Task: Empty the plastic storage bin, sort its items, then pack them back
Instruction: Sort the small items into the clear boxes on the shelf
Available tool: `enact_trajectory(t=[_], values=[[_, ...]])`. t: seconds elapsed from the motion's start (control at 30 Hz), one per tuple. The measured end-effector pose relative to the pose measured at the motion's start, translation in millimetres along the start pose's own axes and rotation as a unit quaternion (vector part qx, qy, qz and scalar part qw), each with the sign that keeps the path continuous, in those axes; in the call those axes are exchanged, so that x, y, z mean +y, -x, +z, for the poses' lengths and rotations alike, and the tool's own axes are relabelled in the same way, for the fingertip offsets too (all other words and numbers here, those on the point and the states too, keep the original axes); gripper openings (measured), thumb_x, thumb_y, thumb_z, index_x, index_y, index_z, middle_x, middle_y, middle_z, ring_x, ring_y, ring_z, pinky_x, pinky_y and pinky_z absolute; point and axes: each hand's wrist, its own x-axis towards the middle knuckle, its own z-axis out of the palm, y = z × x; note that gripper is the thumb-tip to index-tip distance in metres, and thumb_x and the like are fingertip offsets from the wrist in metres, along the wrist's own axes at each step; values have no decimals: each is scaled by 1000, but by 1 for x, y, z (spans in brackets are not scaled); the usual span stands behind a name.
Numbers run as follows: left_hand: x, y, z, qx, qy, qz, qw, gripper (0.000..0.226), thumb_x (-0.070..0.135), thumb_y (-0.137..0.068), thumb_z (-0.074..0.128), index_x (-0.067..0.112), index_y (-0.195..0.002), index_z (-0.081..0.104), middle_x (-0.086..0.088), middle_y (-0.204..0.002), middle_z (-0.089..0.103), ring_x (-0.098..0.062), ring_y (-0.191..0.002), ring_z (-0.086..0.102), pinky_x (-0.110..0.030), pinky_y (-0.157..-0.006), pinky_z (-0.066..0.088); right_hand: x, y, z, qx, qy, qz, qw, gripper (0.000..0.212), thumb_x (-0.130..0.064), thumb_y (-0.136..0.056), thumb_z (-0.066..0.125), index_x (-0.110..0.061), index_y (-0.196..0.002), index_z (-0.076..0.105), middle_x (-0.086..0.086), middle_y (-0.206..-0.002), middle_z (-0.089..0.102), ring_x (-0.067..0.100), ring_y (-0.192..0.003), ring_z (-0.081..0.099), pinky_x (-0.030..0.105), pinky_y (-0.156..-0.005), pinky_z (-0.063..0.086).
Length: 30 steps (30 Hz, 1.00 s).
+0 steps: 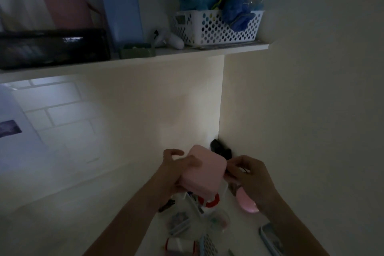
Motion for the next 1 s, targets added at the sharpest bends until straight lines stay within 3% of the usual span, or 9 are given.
enact_trajectory(t=[0.07, 0.17, 0.3, 0.37, 0.43, 0.6, 0.8, 0.93, 1.0], values=[[2, 1, 4, -66, -28, -28, 997, 74, 25, -48, 80, 43, -114, 52, -14, -118, 59, -33, -96, 64, -41, -68, 55, 0, -3, -2, -9, 61, -18, 998, 6, 0, -87, 69, 1, -84, 73, 11, -77, 74, 8, -65, 71, 15, -58, 52], [-2, 2, 10, -118, -43, -32, 992, 52, 23, -55, 76, 31, -105, 69, -11, -111, 68, -29, -95, 64, -36, -70, 54, 1, -6, -5, -17, 131, -32, 991, 10, -5, -86, 71, -12, -80, 76, 0, -76, 75, 0, -66, 68, 10, -59, 49], [-5, 0, 13, -48, 22, -29, 998, 27, 17, -73, 74, 18, -99, 72, -10, -94, 69, -27, -83, 63, -35, -64, 54, 2, -5, -10, -16, 140, -28, 990, 19, 1, -85, 70, -15, -76, 74, 1, -76, 75, 4, -68, 70, 14, -63, 52], [-2, -3, 14, 1, 83, -25, 996, 18, 13, -78, 71, 13, -96, 71, -10, -88, 65, -27, -77, 61, -34, -59, 53, 1, -2, -11, -34, 114, -12, 993, 15, 1, -86, 68, -10, -78, 74, 5, -75, 75, 14, -71, 73, 25, -68, 58], [0, -4, 16, 25, 116, -16, 993, 18, 12, -82, 68, 11, -100, 69, -10, -90, 63, -26, -78, 60, -31, -57, 52, 1, 2, -9, -46, 119, -14, 992, 10, -3, -88, 69, -10, -82, 73, 5, -77, 76, 19, -74, 74, 36, -76, 61], [-7, -10, 24, 11, 131, 17, 991, 20, 15, -86, 65, 13, -105, 69, -6, -100, 67, -22, -89, 64, -31, -62, 55, 3, 3, -2, -16, 99, -22, 995, 10, -2, -88, 69, -10, -82, 72, 5, -76, 75, 21, -74, 75, 43, -79, 61], [-14, -25, 21, -9, 107, -7, 994, 63, 29, -66, 85, 14, -121, 58, -16, -121, 64, -32, -100, 67, -38, -62, 57, 2, -4, -10, 30, 124, -33, 991, 12, -4, -84, 73, -15, -80, 74, -2, -75, 75, 15, -70, 74, 37, -76, 62], [-22, -32, 25, 22, 109, 70, 991, 44, 23, -75, 81, 31, -113, 60, -8, -117, 62, -31, -100, 66, -39, -65, 59, 4, 0, -9, 30, 198, -57, 978, 14, -15, -85, 75, -26, -77, 73, -15, -71, 73, 1, -66, 69, 18, -67, 54], [-25, -34, 31, 42, 138, 91, 985, 48, 24, -73, 83, 34, -113, 58, -10, -117, 60, -33, -100, 66, -45, -69, 60, 5, 7, -1, 25, 212, -72, 974, 10, -17, -84, 75, -24, -78, 74, -15, -70, 72, -2, -65, 67, 9, -61, 47]])
